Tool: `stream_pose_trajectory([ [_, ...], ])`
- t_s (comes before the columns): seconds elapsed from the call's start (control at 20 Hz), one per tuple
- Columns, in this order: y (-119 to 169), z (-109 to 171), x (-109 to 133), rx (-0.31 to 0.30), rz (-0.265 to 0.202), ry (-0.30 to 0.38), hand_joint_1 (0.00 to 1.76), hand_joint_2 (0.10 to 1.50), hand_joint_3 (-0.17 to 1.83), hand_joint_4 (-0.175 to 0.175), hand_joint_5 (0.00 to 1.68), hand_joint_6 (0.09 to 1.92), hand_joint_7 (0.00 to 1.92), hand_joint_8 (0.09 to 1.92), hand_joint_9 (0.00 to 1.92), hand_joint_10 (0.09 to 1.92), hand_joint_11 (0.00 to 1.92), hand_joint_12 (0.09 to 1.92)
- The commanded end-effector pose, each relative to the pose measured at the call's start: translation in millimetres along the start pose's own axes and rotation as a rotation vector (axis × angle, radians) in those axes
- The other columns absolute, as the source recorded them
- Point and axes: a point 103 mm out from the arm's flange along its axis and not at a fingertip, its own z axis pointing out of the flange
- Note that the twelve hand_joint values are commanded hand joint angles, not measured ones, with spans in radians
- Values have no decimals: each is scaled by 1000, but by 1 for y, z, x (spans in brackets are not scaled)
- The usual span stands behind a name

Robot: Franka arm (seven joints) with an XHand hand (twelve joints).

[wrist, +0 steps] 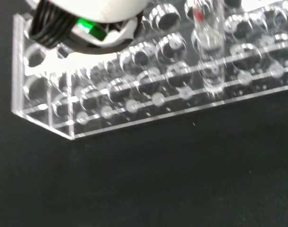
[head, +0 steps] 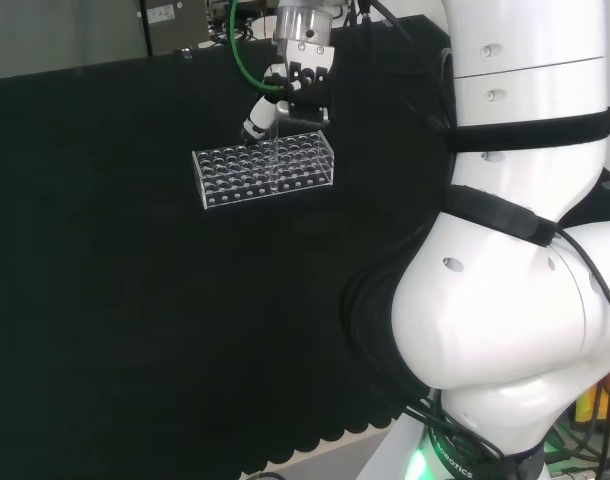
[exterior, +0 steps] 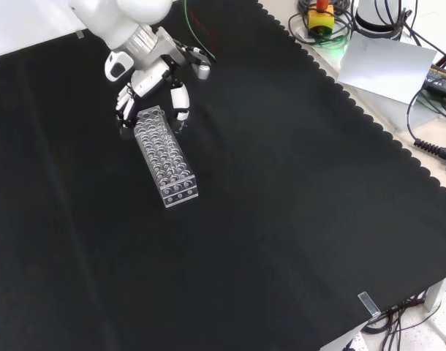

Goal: Put the test tube back in the rack.

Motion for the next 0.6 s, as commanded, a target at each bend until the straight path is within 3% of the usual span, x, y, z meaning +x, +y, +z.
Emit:
stream_pose_trajectory([
  [0.05,-21,-17,6,-15,-73,56,911,605,442,40,370,141,0,879,525,87,39,1572],
  [0.6,-83,-107,35,-169,-181,50,891,615,432,43,353,106,0,859,502,87,0,1579],
])
